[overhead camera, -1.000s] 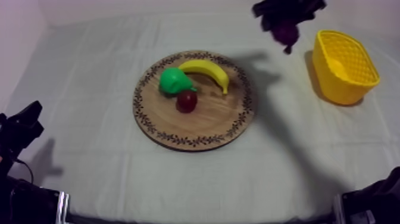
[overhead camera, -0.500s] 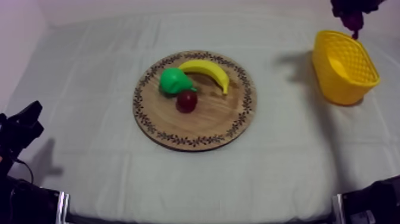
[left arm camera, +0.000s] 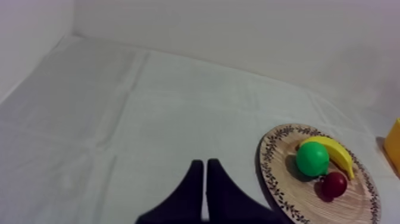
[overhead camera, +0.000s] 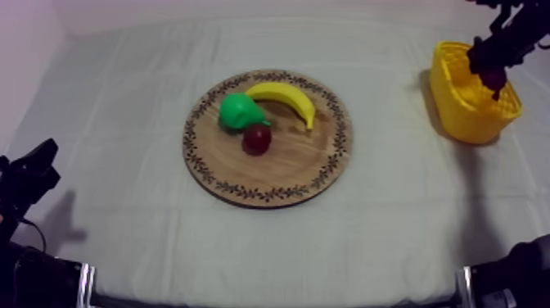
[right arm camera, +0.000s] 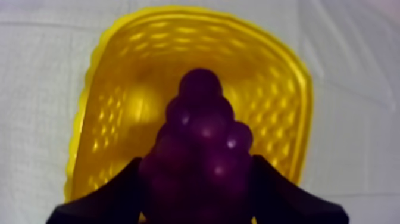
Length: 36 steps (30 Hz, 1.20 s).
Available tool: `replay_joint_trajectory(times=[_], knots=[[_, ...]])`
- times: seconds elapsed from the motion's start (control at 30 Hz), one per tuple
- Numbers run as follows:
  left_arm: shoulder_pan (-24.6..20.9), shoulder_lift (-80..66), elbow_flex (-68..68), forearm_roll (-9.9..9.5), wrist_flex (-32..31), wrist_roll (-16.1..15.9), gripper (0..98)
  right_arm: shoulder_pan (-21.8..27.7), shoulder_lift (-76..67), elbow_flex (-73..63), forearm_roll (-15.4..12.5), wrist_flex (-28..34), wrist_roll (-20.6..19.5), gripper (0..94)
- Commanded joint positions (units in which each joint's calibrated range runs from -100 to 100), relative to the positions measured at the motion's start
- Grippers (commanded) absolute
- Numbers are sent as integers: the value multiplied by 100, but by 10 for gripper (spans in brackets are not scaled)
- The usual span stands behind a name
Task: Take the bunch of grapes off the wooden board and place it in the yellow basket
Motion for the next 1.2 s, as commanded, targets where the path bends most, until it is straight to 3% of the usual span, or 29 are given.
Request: replay_joint_trajectory(times=[0.0,0.27,0.4,0.83,1.17], knots=[[-1,0,-1,0,0,1,1,-5,285,-24,-20,19,-33,372],[-1,0,-1,0,0,1,1,109,1077,-699,-92,294,-132,656],[-1,0,-1,0,0,1,1,159,1204,-921,-130,349,-104,715],[-1,0,-1,0,0,1,1,-26,-333,-438,-124,182,-184,640],[-1,0,-1,0,0,1,1,-263,-2699,1257,-136,-209,-209,573]])
